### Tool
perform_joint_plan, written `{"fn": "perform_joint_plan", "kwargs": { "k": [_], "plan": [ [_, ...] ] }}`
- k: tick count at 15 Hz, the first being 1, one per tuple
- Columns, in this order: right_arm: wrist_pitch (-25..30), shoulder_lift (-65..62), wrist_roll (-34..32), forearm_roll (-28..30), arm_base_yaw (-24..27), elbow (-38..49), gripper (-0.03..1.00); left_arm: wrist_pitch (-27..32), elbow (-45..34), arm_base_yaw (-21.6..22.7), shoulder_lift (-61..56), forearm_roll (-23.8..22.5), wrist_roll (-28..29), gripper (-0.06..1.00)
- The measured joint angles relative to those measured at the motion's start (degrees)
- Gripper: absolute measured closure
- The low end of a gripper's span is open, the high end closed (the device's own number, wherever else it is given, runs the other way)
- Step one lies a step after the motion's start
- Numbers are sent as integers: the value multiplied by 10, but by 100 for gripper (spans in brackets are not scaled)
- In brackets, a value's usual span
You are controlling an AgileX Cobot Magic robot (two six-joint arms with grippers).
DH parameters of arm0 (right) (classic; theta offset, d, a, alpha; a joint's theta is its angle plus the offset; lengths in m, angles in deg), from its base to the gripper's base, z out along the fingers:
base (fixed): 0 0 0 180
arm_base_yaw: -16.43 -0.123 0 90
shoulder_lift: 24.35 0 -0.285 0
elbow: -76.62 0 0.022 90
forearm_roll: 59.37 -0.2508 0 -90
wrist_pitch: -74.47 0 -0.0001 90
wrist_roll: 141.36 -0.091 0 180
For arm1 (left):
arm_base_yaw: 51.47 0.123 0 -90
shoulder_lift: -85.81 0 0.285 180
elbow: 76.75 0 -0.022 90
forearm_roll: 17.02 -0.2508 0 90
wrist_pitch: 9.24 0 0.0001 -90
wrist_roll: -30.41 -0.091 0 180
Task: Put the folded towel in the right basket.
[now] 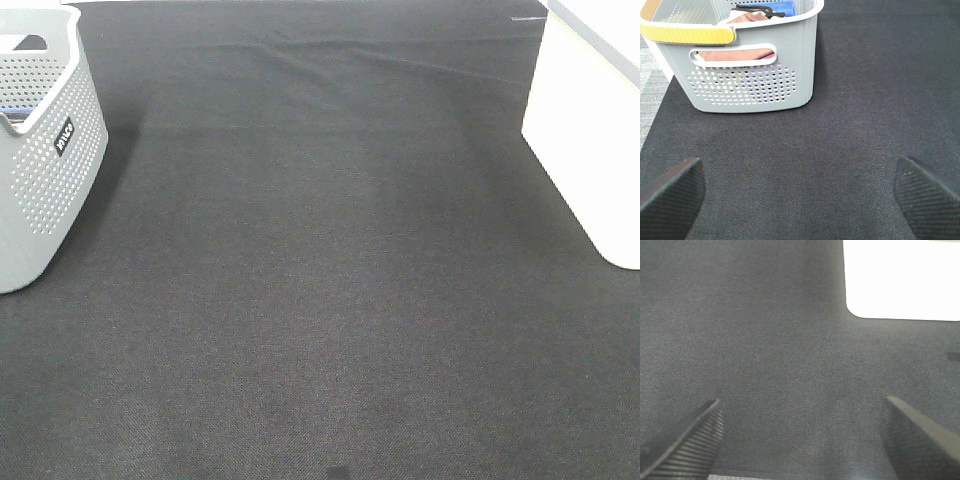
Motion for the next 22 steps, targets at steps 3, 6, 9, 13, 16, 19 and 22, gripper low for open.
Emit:
{"fn": "perform_joint_plan", "kwargs": {
  "k": [3, 6, 9, 13, 16, 19, 22],
  "plan": [
    [0, -1, 0, 0, 33, 0, 17, 0, 0, 0, 0, 0, 0, -3],
    [0, -18, 0, 0, 36, 0, 17, 0, 0, 0, 0, 0, 0, -3],
    [-1, -58, 1, -1, 36, 0, 17, 0, 0, 0, 0, 0, 0, -3],
    [-1, -61, 1, -1, 36, 0, 17, 0, 0, 0, 0, 0, 0, -3],
    [-1, -61, 1, -1, 36, 0, 17, 0, 0, 0, 0, 0, 0, -3],
    [-1, -61, 1, -1, 36, 0, 17, 0, 0, 0, 0, 0, 0, -3],
    [-1, -61, 1, -1, 36, 0, 17, 0, 0, 0, 0, 0, 0, -3]
  ]
}}
